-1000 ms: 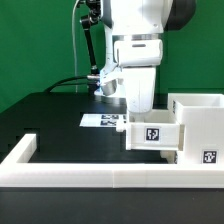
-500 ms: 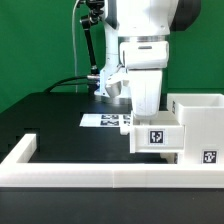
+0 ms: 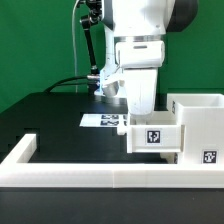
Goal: Assemble drawer
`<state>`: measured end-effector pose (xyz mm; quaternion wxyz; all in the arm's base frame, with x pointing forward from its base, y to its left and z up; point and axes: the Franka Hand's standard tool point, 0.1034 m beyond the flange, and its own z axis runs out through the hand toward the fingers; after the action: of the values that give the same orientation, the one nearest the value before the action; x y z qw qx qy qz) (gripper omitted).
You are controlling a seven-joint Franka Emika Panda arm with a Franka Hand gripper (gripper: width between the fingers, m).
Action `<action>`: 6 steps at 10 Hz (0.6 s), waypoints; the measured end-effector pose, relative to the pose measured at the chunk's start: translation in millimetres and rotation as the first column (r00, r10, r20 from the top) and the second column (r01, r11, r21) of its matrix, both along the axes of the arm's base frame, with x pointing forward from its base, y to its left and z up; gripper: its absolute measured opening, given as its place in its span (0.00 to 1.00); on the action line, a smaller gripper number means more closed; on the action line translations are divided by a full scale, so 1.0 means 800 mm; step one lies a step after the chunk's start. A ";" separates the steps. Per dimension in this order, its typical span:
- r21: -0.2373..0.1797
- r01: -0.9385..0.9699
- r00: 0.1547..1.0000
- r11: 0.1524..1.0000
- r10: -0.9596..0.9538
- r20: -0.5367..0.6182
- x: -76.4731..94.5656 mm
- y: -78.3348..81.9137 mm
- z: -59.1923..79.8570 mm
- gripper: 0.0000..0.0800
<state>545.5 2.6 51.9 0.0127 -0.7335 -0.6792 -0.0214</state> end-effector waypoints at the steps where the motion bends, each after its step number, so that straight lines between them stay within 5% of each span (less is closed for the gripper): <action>1: -0.001 -0.009 1.000 1.000 0.009 0.000 0.000 0.002 0.000 0.05; 6: -0.009 -0.015 1.000 1.000 0.015 -0.008 -0.001 -0.001 0.000 0.05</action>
Offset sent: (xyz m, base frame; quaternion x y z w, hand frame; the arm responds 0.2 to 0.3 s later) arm 0.0000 0.0000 0.0000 0.0000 0.0000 0.0000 1.0000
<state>545.1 1.8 51.9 0.0122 -0.7286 -0.6847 -0.0155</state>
